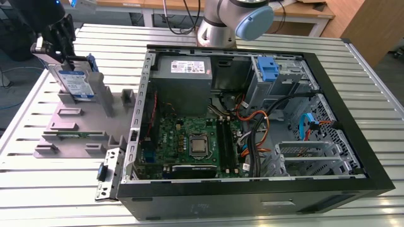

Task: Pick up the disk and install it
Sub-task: 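Pick up the disk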

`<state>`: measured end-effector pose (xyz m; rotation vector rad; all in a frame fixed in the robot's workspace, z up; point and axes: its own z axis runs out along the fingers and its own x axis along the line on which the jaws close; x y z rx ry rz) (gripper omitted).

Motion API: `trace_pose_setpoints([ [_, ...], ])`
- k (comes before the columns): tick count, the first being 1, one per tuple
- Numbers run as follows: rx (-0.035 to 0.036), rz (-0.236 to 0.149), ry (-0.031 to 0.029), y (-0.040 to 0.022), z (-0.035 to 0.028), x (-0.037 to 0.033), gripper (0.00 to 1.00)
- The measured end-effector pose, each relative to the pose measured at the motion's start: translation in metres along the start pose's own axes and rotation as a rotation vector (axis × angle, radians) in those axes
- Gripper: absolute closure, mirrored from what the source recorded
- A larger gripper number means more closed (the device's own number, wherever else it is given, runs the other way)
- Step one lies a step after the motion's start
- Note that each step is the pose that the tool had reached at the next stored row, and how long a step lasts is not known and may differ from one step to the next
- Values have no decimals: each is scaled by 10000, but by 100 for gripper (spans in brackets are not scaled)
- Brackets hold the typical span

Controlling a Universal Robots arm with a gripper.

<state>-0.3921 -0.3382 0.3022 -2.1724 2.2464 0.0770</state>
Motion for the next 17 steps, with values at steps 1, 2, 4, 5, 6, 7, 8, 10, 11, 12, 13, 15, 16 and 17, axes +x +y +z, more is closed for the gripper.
trace_pose_setpoints([
  [1, 3, 0, -1, 0, 0, 0, 65],
  [2, 4, 0, -2, 0, 0, 0, 65],
  [4, 1, 0, 0, 0, -10, -1, 65],
  [5, 1, 0, -1, 0, -10, -1, 65],
  [6, 2, 0, -1, 0, -10, -1, 65],
  [7, 1, 0, 0, 0, -13, -1, 65],
  [8, -5, 1, 3, 1, -22, -1, 65],
  [10, 2, 0, -1, 1, -30, -1, 65],
  [11, 4, 0, -2, 1, -30, -1, 65],
  [12, 5, 0, -2, 1, -32, -1, 65],
  [13, -1, 1, 1, 1, -40, -2, 65],
  [15, 1, 0, 0, 1, -52, -2, 65],
  [16, 2, 0, -1, 2, -56, -3, 65],
  [17, 4, 0, -1, 1, -56, -3, 65],
])
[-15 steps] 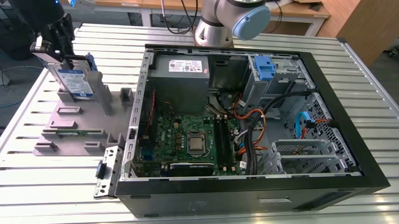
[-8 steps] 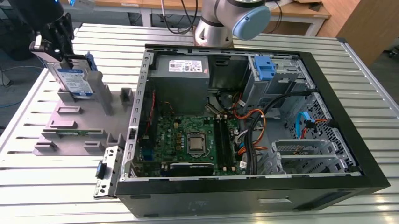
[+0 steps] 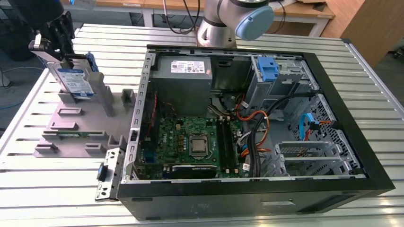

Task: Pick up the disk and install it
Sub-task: 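Pick up the disk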

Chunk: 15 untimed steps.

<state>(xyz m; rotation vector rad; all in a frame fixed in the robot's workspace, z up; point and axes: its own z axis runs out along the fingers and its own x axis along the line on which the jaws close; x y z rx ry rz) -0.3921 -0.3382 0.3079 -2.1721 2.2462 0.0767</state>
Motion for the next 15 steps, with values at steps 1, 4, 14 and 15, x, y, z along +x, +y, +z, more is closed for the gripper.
trace_pose_setpoints([
  [1, 1, 0, -1, 0, 0, 0, 65],
  [4, -2, 0, 1, 1, -22, -1, 65],
  [14, -1, 0, 0, 0, -23, -1, 65],
  [15, -2, 0, 1, 2, -79, -3, 65],
])
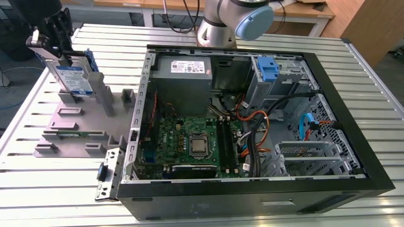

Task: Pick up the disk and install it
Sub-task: 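Pick up the disk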

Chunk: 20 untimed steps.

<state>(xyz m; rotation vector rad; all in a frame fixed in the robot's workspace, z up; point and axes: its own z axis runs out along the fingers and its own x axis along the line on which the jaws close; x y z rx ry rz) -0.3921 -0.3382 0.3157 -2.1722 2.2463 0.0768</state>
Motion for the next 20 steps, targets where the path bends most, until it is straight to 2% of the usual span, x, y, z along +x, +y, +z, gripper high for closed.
trace_pose_setpoints([
  [8, 0, 0, 0, 0, -3, 0, 65],
  [14, -1, 0, 0, 1, -41, -2, 65],
  [20, -2, 0, 0, 1, -48, -2, 65],
])
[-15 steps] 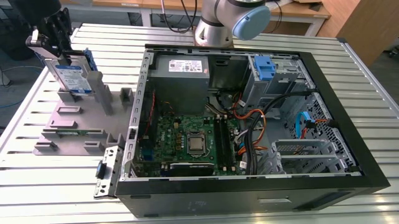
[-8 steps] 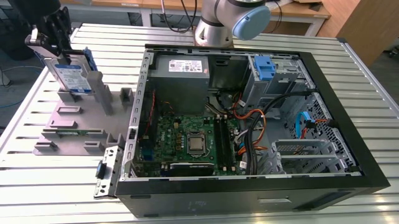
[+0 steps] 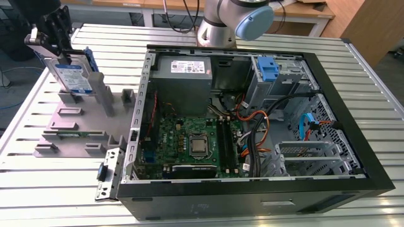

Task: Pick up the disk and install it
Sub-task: 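Pick up the disk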

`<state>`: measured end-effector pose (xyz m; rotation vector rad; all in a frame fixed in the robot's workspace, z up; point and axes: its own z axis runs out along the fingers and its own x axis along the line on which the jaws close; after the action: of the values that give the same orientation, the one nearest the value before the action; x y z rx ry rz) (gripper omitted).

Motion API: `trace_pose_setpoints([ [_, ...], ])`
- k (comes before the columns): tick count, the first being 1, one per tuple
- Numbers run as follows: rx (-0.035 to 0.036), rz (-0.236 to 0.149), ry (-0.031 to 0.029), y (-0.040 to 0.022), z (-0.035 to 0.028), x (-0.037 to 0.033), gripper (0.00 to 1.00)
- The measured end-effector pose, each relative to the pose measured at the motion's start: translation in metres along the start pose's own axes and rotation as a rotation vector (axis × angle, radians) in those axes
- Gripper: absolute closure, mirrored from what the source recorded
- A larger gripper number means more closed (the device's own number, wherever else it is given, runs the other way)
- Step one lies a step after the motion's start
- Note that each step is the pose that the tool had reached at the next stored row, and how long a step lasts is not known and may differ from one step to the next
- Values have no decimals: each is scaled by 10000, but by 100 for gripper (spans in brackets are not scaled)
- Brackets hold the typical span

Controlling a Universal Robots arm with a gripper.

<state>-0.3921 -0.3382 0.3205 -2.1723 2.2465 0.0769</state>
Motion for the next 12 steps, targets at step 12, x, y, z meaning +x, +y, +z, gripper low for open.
trace_pose_setpoints([
  [12, 2, 0, -1, 0, -38, -2, 65],
])
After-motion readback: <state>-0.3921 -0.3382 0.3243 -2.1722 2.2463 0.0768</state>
